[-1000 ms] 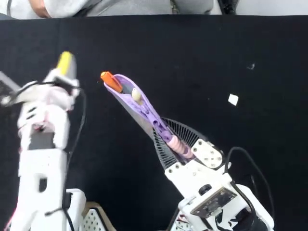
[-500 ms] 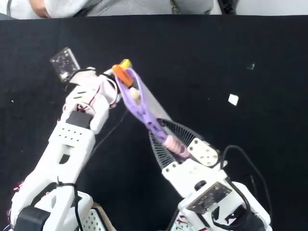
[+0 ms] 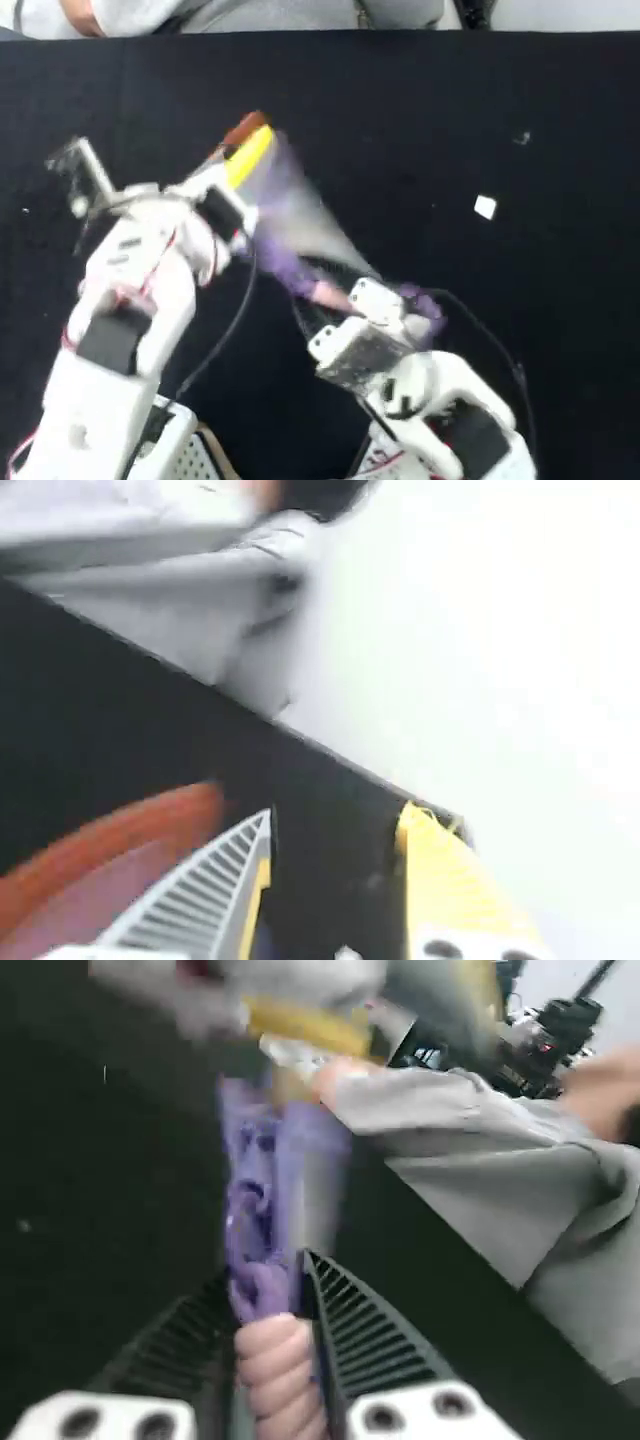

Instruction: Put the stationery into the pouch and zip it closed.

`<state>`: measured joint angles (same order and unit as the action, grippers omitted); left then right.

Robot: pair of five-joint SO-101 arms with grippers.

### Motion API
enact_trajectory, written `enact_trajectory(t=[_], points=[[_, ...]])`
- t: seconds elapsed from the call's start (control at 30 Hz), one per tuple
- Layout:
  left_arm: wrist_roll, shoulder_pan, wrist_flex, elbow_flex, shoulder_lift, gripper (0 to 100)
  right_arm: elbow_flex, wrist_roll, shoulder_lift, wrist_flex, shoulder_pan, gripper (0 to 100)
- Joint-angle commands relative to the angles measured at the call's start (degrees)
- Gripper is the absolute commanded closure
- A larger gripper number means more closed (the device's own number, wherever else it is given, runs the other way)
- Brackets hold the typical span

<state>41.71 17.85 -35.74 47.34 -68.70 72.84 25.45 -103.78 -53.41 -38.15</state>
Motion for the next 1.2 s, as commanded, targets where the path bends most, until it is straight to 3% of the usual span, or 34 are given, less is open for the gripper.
enact_trajectory(t=[0.0, 0.17, 0.37, 0.53, 0.63, 0.93, 1.17], points=[[0.3, 0.8, -0.3, 3.8, -13.3, 79, 5.2, 2.2, -8.2, 5.8, -0.2, 98.7], [-5.1, -1.7, -0.3, 9.2, -25.9, 79, 8.1, 2.2, -8.1, 8.9, 1.7, 98.7], [-5.4, -16.0, -0.6, 8.6, -30.9, 79, 6.7, 2.1, -7.3, 9.2, 5.4, 98.8], [0.5, -30.9, -0.3, 6.8, -27.8, 84, 5.3, -0.8, -6.8, 9.4, 6.7, 98.8], [4.0, -35.5, 0.0, 6.5, -22.7, 84, 3.9, -1.0, -6.6, 11.7, 8.3, 98.8], [4.2, -33.8, 17.2, 6.7, 13.2, 84, -2.5, -1.1, -6.5, 16.1, 8.3, 98.8], [4.0, -26.9, 18.5, -5.2, 42.6, 80, -8.5, -6.2, -6.5, 16.4, 8.3, 98.8]])
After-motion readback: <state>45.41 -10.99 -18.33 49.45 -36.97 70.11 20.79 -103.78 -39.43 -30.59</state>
